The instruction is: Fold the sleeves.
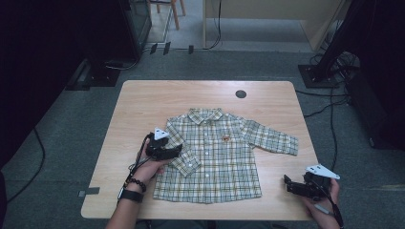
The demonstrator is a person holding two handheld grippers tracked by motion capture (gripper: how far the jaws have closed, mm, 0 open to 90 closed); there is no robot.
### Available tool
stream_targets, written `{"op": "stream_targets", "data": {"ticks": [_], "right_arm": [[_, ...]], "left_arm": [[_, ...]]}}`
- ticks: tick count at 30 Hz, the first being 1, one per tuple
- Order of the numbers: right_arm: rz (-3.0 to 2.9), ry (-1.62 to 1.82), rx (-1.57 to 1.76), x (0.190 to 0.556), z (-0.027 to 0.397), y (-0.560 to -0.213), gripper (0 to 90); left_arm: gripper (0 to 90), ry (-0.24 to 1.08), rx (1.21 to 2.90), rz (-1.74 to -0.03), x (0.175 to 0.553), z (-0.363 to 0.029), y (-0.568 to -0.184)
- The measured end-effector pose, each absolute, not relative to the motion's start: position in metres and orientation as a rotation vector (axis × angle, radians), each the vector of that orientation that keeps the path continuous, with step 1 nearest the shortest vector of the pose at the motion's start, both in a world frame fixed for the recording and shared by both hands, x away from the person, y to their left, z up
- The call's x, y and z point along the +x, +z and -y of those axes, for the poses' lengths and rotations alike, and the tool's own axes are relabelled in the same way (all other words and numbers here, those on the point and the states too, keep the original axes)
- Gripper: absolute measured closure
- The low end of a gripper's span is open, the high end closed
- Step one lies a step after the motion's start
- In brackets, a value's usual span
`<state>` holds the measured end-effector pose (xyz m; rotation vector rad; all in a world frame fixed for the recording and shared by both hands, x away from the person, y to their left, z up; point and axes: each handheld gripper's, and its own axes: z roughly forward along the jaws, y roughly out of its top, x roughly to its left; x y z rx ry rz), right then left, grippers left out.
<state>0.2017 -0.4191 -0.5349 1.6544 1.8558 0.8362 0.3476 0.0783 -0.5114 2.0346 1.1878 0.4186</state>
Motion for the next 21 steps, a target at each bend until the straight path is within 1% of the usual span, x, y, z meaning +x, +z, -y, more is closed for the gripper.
{"op": "stream_targets", "data": {"ticks": [3,6,9,10,13,14,16,17,18,21], "right_arm": [[-1.856,0.835,1.654,0.202,0.419,-0.535,1.7],[-1.856,0.831,1.653,0.202,0.419,-0.535,1.7],[-1.856,0.831,1.654,0.202,0.419,-0.535,1.7],[-1.856,0.831,1.654,0.202,0.419,-0.535,1.7],[-1.856,0.833,1.654,0.202,0.419,-0.535,1.7],[-1.856,0.835,1.654,0.202,0.419,-0.535,1.7],[-1.856,0.838,1.655,0.202,0.419,-0.535,1.7],[-1.856,0.838,1.655,0.202,0.419,-0.535,1.7],[-1.855,0.839,1.658,0.202,0.419,-0.535,1.7],[-1.856,0.843,1.658,0.202,0.419,-0.535,1.7]], "left_arm": [[29.3,0.407,1.955,-1.182,0.348,-0.084,-0.497],[29.0,0.435,1.906,-1.191,0.356,-0.084,-0.484],[28.2,0.437,1.944,-1.149,0.371,-0.076,-0.482],[26.4,0.429,1.962,-1.158,0.379,-0.072,-0.486],[26.4,0.43,1.992,-1.149,0.389,-0.065,-0.497],[22.1,0.432,2.01,-1.135,0.39,-0.063,-0.502],[20.8,0.398,2.074,-1.117,0.391,-0.058,-0.514],[20.8,0.426,2.084,-1.091,0.388,-0.056,-0.519],[19.5,0.446,2.094,-1.083,0.387,-0.055,-0.52],[19.4,0.409,2.083,-1.125,0.388,-0.056,-0.513]]}}
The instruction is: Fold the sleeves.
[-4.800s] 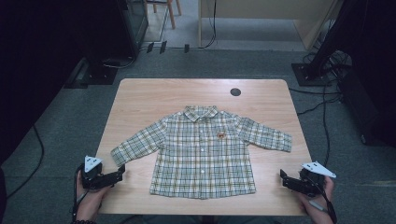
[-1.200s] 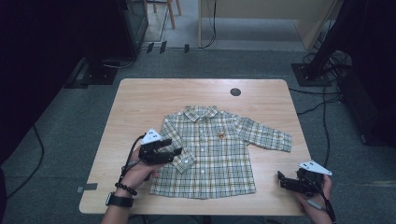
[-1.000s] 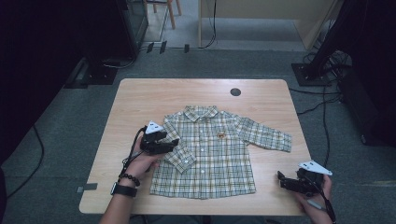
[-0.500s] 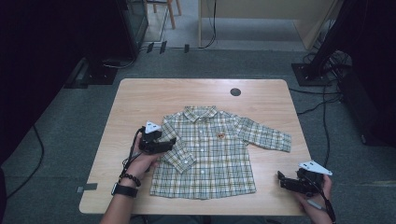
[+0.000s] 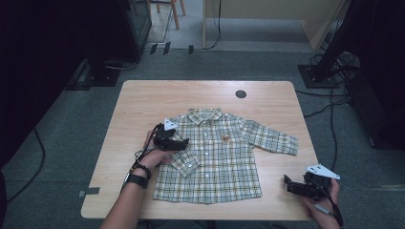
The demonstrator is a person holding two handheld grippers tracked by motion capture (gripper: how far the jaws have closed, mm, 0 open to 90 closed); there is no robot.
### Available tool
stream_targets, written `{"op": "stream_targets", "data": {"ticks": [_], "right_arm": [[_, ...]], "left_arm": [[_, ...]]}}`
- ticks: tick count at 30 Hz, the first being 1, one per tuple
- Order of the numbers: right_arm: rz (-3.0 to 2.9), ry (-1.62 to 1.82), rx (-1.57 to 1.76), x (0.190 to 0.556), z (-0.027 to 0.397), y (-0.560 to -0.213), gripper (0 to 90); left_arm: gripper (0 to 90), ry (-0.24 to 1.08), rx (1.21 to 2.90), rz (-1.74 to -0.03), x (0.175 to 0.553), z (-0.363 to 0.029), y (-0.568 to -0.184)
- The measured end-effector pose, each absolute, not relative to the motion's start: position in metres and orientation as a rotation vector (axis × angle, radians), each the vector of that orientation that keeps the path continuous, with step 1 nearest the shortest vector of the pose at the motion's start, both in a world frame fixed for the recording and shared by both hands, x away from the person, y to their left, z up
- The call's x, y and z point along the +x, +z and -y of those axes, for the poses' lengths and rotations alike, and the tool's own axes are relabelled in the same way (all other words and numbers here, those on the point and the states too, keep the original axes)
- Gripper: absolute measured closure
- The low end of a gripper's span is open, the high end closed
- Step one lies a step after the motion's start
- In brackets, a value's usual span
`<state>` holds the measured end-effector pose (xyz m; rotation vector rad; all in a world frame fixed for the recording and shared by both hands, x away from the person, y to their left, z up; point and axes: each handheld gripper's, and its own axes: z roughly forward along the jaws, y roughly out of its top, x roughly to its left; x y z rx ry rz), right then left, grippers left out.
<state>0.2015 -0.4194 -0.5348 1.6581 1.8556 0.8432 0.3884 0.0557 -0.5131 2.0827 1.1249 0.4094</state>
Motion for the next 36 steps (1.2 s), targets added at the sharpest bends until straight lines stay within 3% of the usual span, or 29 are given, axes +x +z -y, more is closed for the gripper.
{"op": "stream_targets", "data": {"ticks": [3,4,14,22,27,36], "right_arm": [[-1.858,0.843,1.655,0.202,0.419,-0.535,1.7],[-1.858,0.843,1.655,0.202,0.419,-0.535,1.7],[-1.858,0.841,1.653,0.202,0.419,-0.535,1.7],[-1.859,0.841,1.652,0.202,0.419,-0.535,1.7],[-1.858,0.845,1.656,0.201,0.42,-0.535,1.7],[-1.861,0.849,1.653,0.201,0.42,-0.535,1.7]], "left_arm": [[18.8,0.417,2.037,-1.102,0.391,-0.057,-0.499],[10.9,0.428,2.006,-1.094,0.393,-0.057,-0.495],[10.9,0.462,2.044,-1.135,0.414,-0.058,-0.52],[10.9,0.454,1.948,-1.107,0.428,-0.056,-0.497],[10.9,0.37,1.998,-1.175,0.443,-0.054,-0.516],[10.9,0.429,1.951,-1.102,0.447,-0.047,-0.498]]}}
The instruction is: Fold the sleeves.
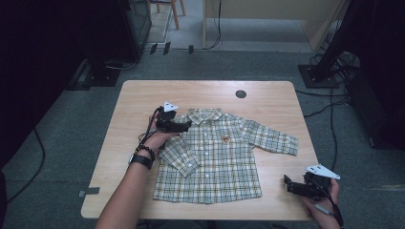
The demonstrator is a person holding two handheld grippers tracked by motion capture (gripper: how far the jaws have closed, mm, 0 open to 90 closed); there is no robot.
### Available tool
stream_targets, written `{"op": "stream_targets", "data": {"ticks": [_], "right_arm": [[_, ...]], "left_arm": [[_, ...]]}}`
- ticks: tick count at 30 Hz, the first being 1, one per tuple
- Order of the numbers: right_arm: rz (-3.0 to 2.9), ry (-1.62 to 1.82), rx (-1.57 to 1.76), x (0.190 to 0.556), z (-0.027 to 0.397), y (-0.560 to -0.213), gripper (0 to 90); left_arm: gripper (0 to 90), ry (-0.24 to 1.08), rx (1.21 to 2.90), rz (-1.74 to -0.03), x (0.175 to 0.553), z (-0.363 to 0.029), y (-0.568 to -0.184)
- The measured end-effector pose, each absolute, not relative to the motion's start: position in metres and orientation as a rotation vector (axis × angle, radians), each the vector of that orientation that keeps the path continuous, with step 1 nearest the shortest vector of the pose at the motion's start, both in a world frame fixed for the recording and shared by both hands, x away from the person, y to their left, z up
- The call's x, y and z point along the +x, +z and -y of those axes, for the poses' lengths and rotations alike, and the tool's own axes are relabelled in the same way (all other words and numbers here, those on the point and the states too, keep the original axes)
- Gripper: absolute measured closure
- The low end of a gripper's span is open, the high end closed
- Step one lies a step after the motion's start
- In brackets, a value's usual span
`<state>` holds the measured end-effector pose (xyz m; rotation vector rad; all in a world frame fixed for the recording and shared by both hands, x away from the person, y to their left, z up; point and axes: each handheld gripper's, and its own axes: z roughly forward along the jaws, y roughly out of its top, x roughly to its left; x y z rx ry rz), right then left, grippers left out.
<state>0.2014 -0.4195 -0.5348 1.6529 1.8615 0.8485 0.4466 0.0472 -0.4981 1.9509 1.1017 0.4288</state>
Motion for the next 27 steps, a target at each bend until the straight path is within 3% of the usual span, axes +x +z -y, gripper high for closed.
{"op": "stream_targets", "data": {"ticks": [4,11,14,15,19,24,27], "right_arm": [[-1.861,0.85,1.654,0.201,0.42,-0.535,1.7],[-1.862,0.851,1.654,0.201,0.42,-0.535,1.7],[-1.862,0.85,1.653,0.201,0.42,-0.535,1.7],[-1.863,0.848,1.65,0.201,0.419,-0.535,1.7],[-1.863,0.846,1.65,0.201,0.419,-0.535,1.7],[-1.863,0.849,1.65,0.201,0.42,-0.535,1.7],[-1.864,0.847,1.649,0.201,0.419,-0.535,1.7]], "left_arm": [[10.9,0.407,2.025,-1.157,0.456,-0.046,-0.518],[10.9,0.403,1.921,-1.106,0.441,-0.048,-0.497],[10.9,0.455,1.955,-1.108,0.437,-0.048,-0.506],[10.9,0.434,1.992,-1.151,0.442,-0.05,-0.52],[10.9,0.403,1.936,-1.179,0.444,-0.055,-0.515],[10.9,0.519,1.971,-1.187,0.422,-0.055,-0.499],[11.0,0.497,1.969,-1.188,0.411,-0.059,-0.506]]}}
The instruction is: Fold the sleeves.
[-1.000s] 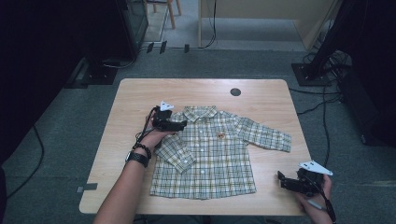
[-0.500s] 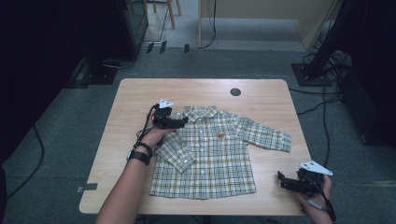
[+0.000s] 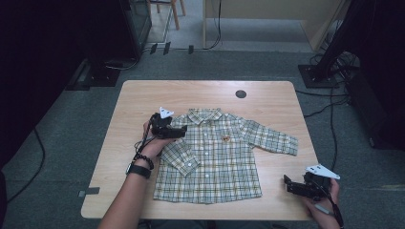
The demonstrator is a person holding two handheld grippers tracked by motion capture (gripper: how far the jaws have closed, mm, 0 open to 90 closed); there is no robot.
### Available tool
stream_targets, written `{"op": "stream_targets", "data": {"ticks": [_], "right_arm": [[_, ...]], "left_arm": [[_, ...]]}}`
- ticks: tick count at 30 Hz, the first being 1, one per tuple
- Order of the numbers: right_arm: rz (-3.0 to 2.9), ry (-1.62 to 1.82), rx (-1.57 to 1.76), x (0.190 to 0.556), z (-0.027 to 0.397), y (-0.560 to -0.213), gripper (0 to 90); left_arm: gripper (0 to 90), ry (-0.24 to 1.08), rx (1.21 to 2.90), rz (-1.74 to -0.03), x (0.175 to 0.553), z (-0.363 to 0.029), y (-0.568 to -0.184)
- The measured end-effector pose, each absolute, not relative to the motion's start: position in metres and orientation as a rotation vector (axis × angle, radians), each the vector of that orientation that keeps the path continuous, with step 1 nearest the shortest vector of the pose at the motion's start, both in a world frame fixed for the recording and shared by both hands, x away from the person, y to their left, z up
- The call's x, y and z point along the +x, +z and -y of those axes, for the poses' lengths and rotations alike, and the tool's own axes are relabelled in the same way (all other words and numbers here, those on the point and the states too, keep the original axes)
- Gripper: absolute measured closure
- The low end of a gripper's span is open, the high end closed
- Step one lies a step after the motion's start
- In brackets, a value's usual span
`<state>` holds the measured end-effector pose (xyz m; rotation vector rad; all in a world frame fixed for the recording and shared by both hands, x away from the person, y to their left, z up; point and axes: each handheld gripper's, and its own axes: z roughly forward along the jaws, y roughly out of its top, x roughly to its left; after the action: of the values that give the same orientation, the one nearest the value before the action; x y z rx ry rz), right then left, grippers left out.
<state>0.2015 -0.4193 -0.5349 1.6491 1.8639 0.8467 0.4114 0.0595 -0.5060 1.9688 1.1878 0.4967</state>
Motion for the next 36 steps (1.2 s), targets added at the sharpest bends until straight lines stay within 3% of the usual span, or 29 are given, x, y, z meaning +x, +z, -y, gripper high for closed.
{"op": "stream_targets", "data": {"ticks": [3,6,12,17,24,28,36], "right_arm": [[-1.866,0.844,1.645,0.202,0.419,-0.535,1.7],[-1.866,0.843,1.645,0.202,0.419,-0.535,1.8],[-1.864,0.846,1.647,0.202,0.419,-0.535,1.7],[-1.868,0.844,1.643,0.202,0.419,-0.535,1.7],[-1.864,0.843,1.647,0.201,0.419,-0.535,1.7],[-1.866,0.841,1.645,0.201,0.418,-0.535,1.7],[-1.867,0.838,1.644,0.201,0.418,-0.535,1.7]], "left_arm": [[10.7,0.557,2.069,-1.134,0.412,-0.059,-0.524],[10.7,0.519,2.016,-1.157,0.411,-0.063,-0.514],[10.8,0.557,1.994,-1.08,0.371,-0.064,-0.494],[10.8,0.522,2.113,-1.069,0.364,-0.066,-0.52],[10.2,0.527,2.031,-1.02,0.343,-0.068,-0.508],[10.2,0.531,2.126,-0.989,0.333,-0.064,-0.523],[10.0,0.535,2.061,-0.97,0.318,-0.066,-0.508]]}}
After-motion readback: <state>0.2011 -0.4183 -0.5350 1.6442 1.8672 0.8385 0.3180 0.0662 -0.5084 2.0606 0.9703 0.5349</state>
